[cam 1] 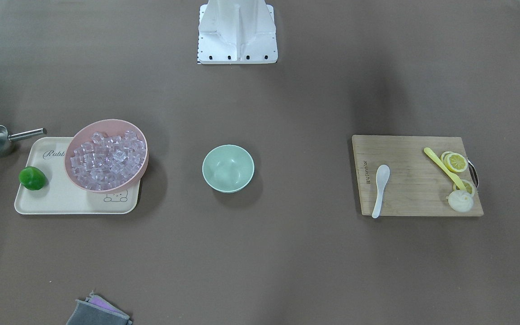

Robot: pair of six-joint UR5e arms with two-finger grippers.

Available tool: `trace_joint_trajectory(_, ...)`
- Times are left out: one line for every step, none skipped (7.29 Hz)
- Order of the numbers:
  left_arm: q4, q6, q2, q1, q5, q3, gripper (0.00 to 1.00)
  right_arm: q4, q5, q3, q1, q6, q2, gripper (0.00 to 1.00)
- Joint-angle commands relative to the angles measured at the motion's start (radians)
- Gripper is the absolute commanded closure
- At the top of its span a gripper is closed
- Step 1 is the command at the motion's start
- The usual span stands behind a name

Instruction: Put spoon and ice into bowl

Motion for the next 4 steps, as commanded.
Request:
trace_joint_trajectory(0.000, 0.000, 0.000, 0.001, 0.000, 0.001, 0.02, 0.000, 0.000, 0.001, 0.000, 0.002, 0.003, 0.00)
trace_joint_trajectory(0.000, 0.000, 0.000, 0.000, 0.000, 0.001, 0.02, 0.000, 0.000, 0.000, 0.000, 0.000, 0.003, 0.00)
trace_joint_trajectory(0.000, 0.000, 0.000, 0.001, 0.000, 0.002, 0.02, 0.000, 0.002, 0.000, 0.000, 0.000, 0.003, 0.00)
trace_joint_trajectory(0.000, 0.000, 0.000, 0.000, 0.000, 0.002, 0.02, 0.000, 0.000, -0.003, 0.000, 0.000, 0.003, 0.00)
